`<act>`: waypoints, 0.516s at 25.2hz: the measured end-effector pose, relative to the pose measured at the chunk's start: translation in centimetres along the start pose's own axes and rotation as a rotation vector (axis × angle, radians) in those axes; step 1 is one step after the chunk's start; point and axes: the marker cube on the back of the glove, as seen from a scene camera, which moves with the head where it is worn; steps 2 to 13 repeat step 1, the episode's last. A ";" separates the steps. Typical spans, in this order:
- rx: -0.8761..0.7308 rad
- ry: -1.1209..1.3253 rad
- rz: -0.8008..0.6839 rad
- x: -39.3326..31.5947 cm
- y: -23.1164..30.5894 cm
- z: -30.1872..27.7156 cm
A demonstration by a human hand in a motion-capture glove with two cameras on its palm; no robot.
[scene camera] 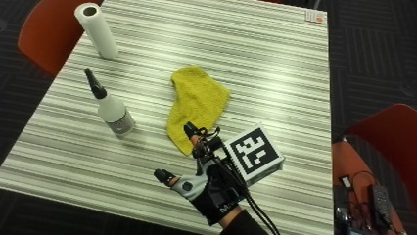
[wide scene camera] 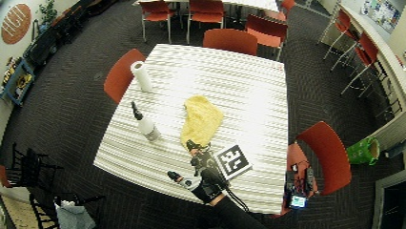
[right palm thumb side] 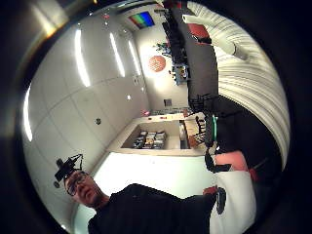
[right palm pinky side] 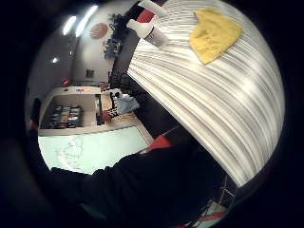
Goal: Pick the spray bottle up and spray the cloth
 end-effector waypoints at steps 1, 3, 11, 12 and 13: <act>0.001 -0.002 -0.004 0.0 -0.1 0.0; 0.001 -0.002 -0.004 0.0 -0.1 0.0; 0.001 -0.002 -0.004 0.0 -0.1 0.0; 0.001 -0.002 -0.004 0.0 -0.1 0.0; 0.001 -0.002 -0.004 0.0 -0.1 0.0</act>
